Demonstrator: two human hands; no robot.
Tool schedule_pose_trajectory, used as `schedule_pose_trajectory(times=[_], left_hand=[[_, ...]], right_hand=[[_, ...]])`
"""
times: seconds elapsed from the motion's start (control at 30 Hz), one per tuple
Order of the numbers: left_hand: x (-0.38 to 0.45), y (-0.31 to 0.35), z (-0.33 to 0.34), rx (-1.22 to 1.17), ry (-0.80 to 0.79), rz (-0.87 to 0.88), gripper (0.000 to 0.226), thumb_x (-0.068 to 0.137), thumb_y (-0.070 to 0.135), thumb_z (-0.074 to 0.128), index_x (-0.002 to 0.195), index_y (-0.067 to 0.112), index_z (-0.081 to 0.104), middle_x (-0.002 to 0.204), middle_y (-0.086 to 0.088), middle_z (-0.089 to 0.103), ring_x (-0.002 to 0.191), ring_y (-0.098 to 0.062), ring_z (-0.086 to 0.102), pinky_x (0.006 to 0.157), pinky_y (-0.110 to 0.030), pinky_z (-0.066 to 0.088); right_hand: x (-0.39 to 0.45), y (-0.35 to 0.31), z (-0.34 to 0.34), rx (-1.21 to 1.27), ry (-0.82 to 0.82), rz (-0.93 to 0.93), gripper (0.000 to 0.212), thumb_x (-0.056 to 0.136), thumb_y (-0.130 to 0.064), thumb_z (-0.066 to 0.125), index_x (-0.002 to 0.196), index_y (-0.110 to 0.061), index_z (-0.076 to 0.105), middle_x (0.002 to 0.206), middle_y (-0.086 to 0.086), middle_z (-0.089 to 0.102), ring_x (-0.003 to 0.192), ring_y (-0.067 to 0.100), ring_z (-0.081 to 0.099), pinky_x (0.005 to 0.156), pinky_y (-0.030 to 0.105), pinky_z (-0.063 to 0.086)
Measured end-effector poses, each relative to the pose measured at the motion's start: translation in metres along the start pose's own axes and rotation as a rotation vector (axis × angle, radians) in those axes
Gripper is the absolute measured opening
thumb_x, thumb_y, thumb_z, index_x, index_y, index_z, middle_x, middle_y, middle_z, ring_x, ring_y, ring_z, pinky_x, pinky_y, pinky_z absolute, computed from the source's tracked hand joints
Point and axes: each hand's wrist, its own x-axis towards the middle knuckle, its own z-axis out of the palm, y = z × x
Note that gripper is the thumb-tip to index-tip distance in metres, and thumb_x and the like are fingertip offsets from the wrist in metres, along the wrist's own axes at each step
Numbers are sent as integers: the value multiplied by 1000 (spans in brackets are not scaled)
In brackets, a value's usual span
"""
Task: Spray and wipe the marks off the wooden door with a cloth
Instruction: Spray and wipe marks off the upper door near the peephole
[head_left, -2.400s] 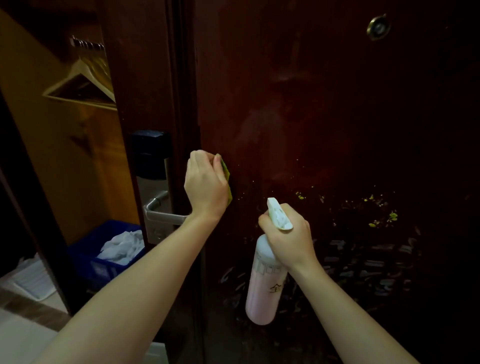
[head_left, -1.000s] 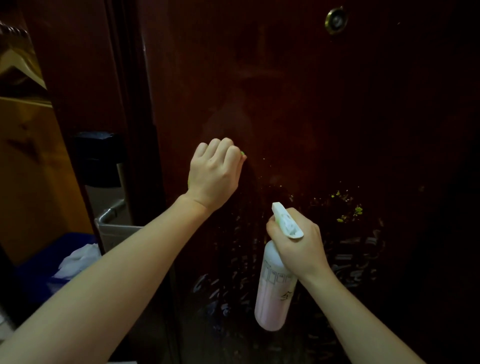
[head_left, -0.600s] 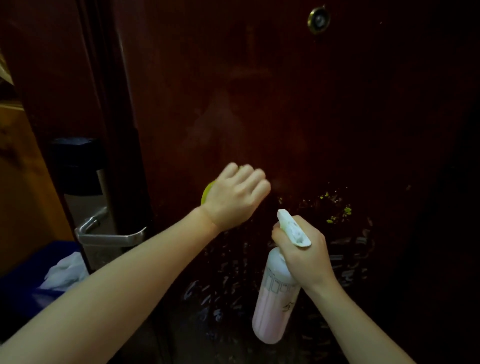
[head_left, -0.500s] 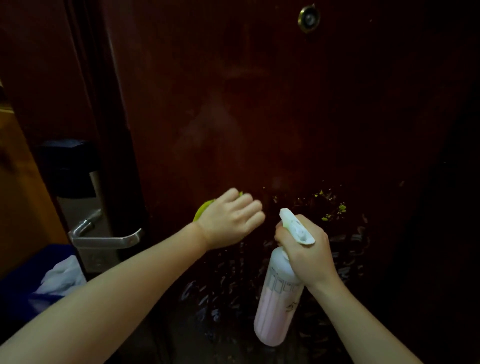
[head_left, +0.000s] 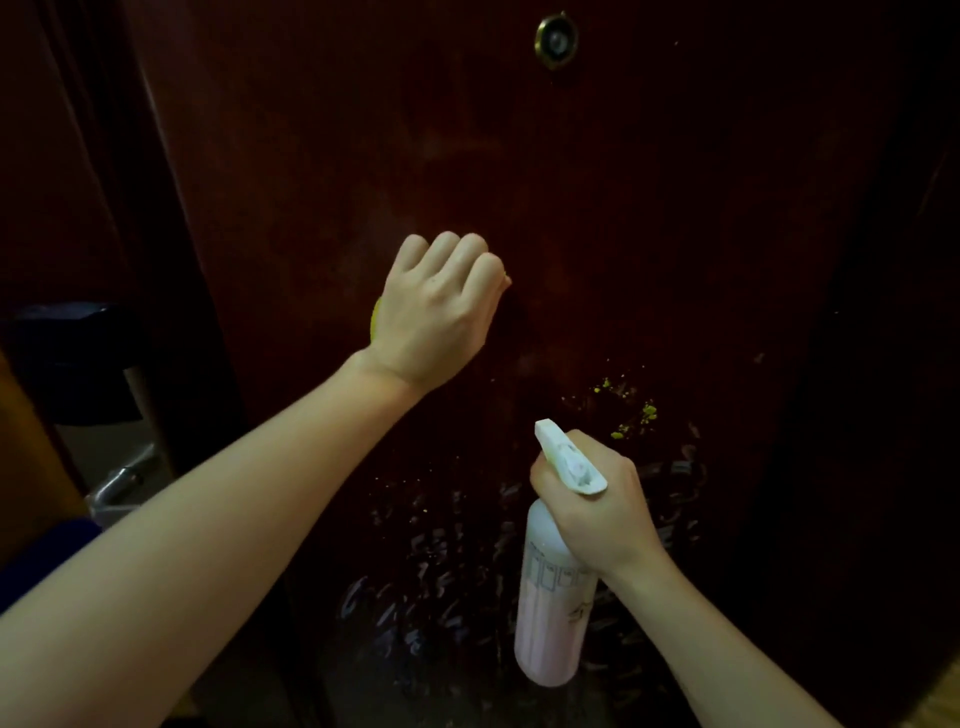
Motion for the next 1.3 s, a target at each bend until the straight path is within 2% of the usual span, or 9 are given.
schedule_pose_trajectory(times=[0.13, 0.3, 0.47, 0.53, 0.67, 0.9, 0.97, 1.17, 1.3], left_hand=[[-9, 8, 1, -4, -6, 3, 24, 94, 14, 58, 71, 7, 59, 72, -4, 58, 58, -20, 49, 55, -36, 36], [-18, 8, -1, -20, -16, 16, 24, 94, 13, 59, 71, 7, 57, 72, -4, 58, 59, -20, 48, 56, -36, 34], [-30, 9, -4, -30, -51, 29, 25, 94, 14, 59, 69, 7, 57, 70, -4, 57, 58, -20, 48, 55, -37, 35], [-34, 12, -4, -36, -60, 55, 25, 94, 14, 59, 70, 8, 56, 71, -3, 56, 58, -20, 48, 55, -37, 34], [-43, 33, 1, -89, -117, 185, 20, 92, 11, 60, 75, 11, 50, 72, -3, 54, 61, -20, 47, 58, -35, 31], [-82, 45, 0, -195, -318, 540, 15, 94, 2, 44, 85, 11, 53, 79, -3, 55, 65, -20, 47, 63, -34, 34], [-81, 43, 0, -197, -325, 534, 12, 93, 2, 48, 85, 11, 52, 78, -2, 54, 65, -19, 46, 63, -33, 34], [-50, 41, 6, -160, -246, 344, 14, 89, 8, 62, 77, 11, 55, 74, -3, 54, 61, -19, 48, 62, -34, 32], [-16, 40, 12, -107, -141, 232, 19, 94, 13, 57, 77, 10, 52, 74, -4, 55, 62, -21, 48, 60, -36, 32]], right_hand=[[3, -5, 3, 16, -47, 2, 18, 77, -29, 60, 64, -20, 53, 55, -9, 50, 51, 7, 47, 49, 24, 40], [6, -9, 9, 5, -34, -8, 32, 76, -28, 56, 53, -24, 34, 48, -10, 37, 45, 7, 34, 46, 25, 30], [3, -13, 5, -14, -88, 0, 20, 74, -39, 58, 61, -26, 50, 54, -8, 50, 50, 7, 47, 48, 22, 39], [2, -9, 0, -6, -35, 11, 21, 77, -32, 61, 63, -18, 52, 56, -4, 51, 51, 8, 48, 50, 26, 41], [1, 8, -21, 23, 131, 98, 38, 82, -8, 61, 54, -13, 37, 49, -5, 39, 46, 11, 36, 46, 32, 33], [0, 16, -45, -17, 125, 77, 33, 83, -16, 65, 58, -19, 45, 51, -8, 46, 47, 5, 42, 45, 19, 37], [4, 13, -49, -20, 126, 68, 23, 84, -16, 66, 64, -12, 54, 57, 1, 53, 51, 12, 48, 49, 23, 41], [8, 15, -54, -36, 125, 57, 37, 83, -11, 62, 58, -3, 37, 51, -1, 39, 47, 11, 34, 47, 31, 31], [5, 19, -53, -14, 109, 65, 34, 83, -15, 65, 58, -11, 43, 52, -8, 42, 48, 6, 38, 47, 23, 34]])
